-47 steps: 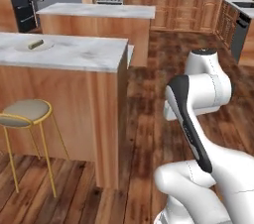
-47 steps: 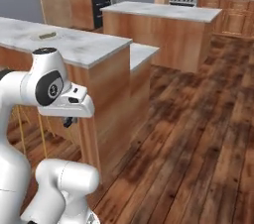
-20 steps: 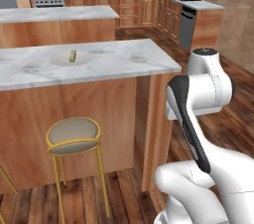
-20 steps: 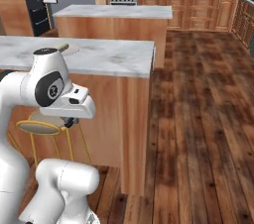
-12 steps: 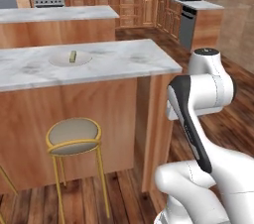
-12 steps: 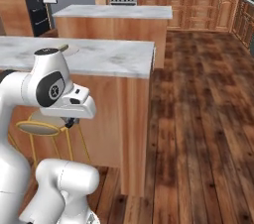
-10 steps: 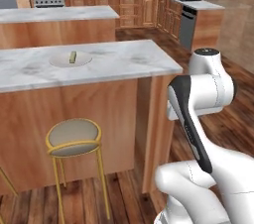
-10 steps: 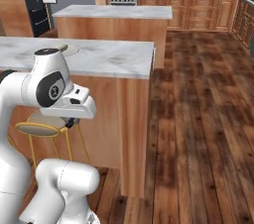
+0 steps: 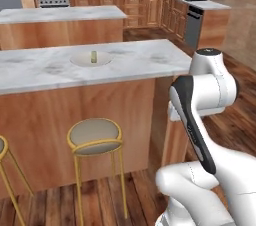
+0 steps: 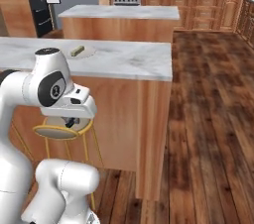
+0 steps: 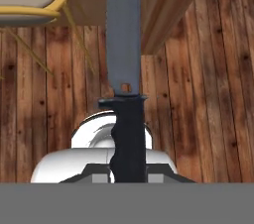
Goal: Retrieve the butter from the fridge and place it on a plate on the dining table. Then retrieve the butter knife by the fridge and place it near the plate.
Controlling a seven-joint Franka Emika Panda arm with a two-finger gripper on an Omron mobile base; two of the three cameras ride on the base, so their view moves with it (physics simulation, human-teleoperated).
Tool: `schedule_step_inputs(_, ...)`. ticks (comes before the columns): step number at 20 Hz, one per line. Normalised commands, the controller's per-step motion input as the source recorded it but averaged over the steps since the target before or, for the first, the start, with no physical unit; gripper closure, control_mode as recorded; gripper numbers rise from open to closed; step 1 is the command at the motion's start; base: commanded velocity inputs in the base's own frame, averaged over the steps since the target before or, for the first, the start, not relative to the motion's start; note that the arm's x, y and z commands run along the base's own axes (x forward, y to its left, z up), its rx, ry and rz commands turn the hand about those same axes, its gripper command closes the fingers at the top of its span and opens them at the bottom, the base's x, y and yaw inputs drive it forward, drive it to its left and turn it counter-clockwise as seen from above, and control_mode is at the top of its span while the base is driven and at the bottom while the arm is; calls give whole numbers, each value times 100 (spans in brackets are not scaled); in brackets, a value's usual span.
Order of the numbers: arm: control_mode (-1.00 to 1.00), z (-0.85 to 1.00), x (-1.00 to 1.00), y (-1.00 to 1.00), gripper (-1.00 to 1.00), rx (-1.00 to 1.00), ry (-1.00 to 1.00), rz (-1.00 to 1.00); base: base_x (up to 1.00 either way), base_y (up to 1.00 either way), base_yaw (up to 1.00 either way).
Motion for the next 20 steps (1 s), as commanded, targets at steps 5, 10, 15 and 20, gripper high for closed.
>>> schedule_step_inputs(5, 100, 0, 0, 0, 100, 0, 0, 0, 19, 49, -3)
schedule_step_inputs(10, 100, 0, 0, 0, 100, 0, 0, 0, 55, 9, -1)
schedule_step_inputs(15, 100, 0, 0, 0, 100, 0, 0, 0, 47, 0, 0)
schedule_step_inputs(20, 100, 0, 0, 0, 100, 0, 0, 0, 10, 0, 0)
